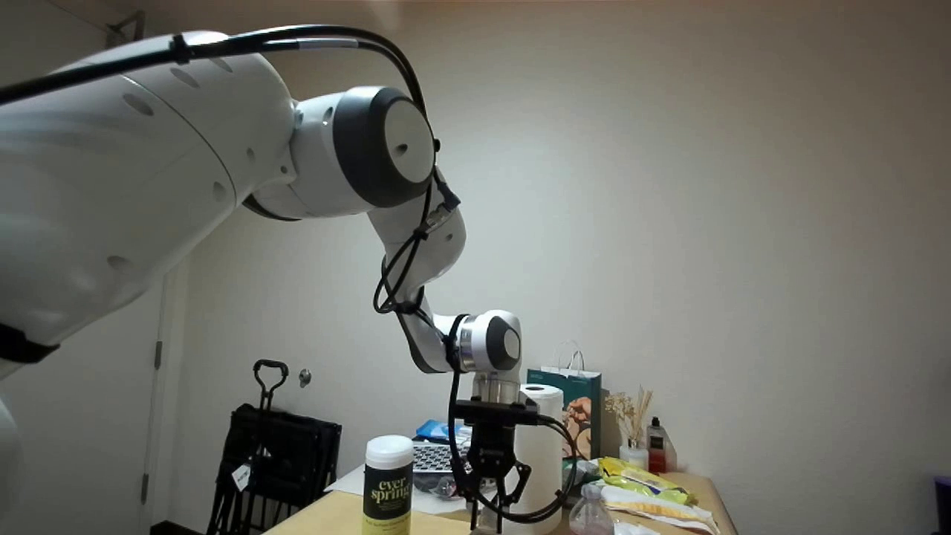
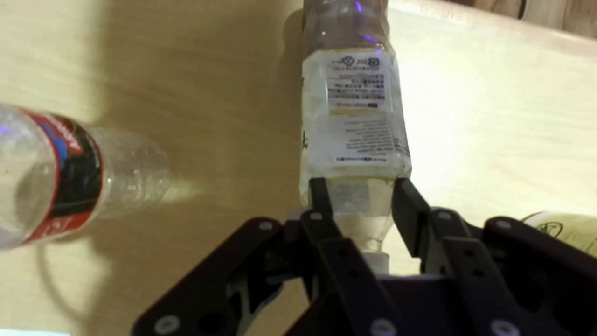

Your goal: Make the bottle lay on the table and then make it sit upright.

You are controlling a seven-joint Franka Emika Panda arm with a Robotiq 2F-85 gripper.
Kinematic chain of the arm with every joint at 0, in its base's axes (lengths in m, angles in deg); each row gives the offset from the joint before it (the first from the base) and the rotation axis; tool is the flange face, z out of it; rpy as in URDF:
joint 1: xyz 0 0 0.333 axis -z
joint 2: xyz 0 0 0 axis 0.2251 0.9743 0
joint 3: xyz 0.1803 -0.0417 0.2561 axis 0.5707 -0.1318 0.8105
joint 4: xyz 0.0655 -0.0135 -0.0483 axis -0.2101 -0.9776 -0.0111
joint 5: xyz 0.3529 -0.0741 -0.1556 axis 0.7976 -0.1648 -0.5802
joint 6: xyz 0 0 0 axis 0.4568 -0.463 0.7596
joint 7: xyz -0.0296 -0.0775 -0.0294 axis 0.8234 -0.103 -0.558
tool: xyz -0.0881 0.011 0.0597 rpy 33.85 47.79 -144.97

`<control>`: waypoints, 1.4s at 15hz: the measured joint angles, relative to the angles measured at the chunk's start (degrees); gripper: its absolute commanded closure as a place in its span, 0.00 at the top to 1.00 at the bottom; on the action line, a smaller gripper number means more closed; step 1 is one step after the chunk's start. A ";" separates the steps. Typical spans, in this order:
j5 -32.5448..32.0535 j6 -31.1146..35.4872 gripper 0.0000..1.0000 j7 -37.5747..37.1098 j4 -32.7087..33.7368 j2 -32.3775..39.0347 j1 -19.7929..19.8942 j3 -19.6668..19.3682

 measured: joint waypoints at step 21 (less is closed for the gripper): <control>0.09 8.80 1.00 -11.58 -15.38 -17.17 -1.42 -0.14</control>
